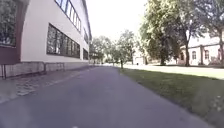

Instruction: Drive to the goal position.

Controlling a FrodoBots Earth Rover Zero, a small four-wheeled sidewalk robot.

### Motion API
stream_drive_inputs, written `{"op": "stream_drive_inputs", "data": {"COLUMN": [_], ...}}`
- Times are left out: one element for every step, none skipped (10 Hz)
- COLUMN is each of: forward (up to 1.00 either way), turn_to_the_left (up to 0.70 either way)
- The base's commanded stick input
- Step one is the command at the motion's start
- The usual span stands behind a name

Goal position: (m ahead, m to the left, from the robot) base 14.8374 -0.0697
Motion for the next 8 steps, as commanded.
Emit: {"op": "stream_drive_inputs", "data": {"forward": [0.85, 0.85, 0.85, 0.85, 0.85, 0.85, 0.85, 0.85], "turn_to_the_left": [0.0, 0.0, 0.0, 0.0, 0.0, 0.0, 0.0, 0.03]}}
